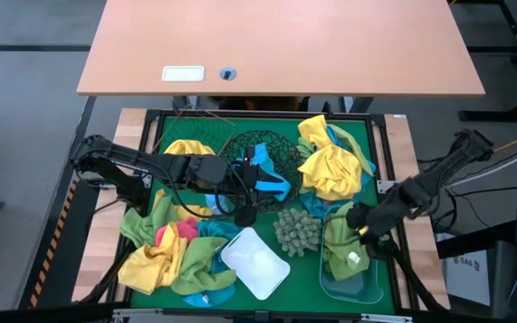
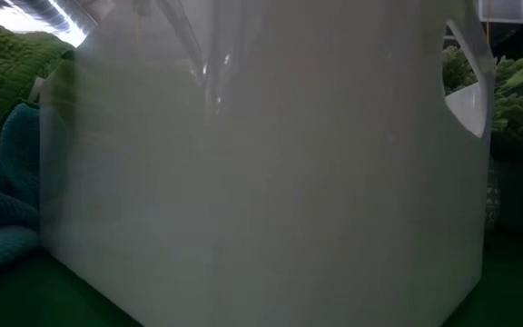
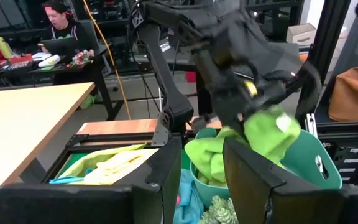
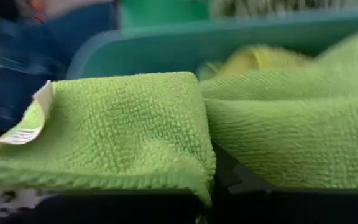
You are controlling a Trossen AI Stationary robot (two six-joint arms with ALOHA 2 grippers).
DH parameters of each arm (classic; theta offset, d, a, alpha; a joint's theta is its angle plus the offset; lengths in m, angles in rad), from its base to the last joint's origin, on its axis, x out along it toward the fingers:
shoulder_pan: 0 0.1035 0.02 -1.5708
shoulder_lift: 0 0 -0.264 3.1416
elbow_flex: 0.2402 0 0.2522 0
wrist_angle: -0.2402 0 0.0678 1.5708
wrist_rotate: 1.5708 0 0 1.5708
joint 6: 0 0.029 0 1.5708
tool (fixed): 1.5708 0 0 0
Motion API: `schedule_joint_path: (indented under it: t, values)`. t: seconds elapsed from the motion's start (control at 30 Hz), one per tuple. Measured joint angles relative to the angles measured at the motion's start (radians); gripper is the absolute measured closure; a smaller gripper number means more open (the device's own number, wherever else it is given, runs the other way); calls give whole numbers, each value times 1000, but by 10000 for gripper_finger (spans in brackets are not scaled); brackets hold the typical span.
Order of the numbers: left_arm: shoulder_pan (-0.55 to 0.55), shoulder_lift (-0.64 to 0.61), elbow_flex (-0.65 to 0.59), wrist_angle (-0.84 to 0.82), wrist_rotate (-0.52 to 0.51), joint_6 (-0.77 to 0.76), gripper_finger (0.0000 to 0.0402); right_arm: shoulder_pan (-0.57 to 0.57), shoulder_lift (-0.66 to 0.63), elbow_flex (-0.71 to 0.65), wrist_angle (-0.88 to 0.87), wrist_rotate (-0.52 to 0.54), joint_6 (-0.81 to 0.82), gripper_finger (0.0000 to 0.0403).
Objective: Sort microfiber towel by color & place in baskets
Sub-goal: Put the green microfiber cloth into the blue bin
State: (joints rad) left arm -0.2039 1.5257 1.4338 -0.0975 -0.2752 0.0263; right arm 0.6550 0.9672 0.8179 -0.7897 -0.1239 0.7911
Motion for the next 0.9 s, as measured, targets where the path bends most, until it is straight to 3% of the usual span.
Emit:
schedule_joint_path:
  t: [0.27, 0.57, 0.9]
  values:
    - [0, 0, 0, 0, 0, 1, 288, 39, 121, -86, 2, 34, 52, 398]
    - [0, 0, 0, 0, 0, 2, 288, 39, 232, -92, 48, -29, 54, 394]
    - [0, 0, 0, 0, 0, 2, 288, 38, 259, -92, 64, -106, 53, 272]
